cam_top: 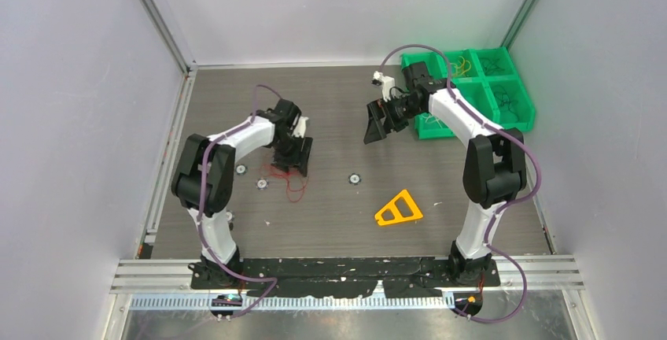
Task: Untangle the cables
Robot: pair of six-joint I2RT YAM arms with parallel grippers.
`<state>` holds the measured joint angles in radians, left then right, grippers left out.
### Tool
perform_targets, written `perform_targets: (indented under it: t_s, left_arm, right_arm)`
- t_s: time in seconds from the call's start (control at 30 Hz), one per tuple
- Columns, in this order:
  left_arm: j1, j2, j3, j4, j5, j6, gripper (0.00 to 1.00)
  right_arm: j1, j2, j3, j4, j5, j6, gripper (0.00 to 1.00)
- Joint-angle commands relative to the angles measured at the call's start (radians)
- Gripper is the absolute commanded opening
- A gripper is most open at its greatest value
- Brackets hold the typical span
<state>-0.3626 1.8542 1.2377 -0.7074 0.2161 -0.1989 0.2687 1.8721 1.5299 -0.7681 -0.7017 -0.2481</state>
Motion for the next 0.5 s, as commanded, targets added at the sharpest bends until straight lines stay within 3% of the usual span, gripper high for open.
perform_targets:
  t_s: [0.0,0.13,0.27,0.37,0.47]
  left_arm:
    - [-0.043,0.023,0.014,0.028,-0.091,0.008,0.44]
    - [-0.048,-0.021,0.085,0.011,0.018,0.086,0.01]
    - [-0.046,-0.169,0.122,0.069,0.300,0.184,0.00]
    - [-0.045,-0.263,0.164,0.098,0.485,0.195,0.00]
    - [-0.045,-0.296,0.223,0.098,0.621,0.194,0.00]
  right_arm:
    - [0.007,-0.081,-0.005,0.005,-0.008,-0.036,0.98]
    - [0.007,-0.116,-0.041,0.044,-0.019,-0.052,0.98]
    - [0.007,-0.228,-0.152,0.195,-0.132,-0.058,0.99]
    - [0.012,-0.387,-0.280,0.490,-0.199,0.028,0.96]
    - [0.038,-0.490,-0.354,0.646,-0.236,0.080,0.95]
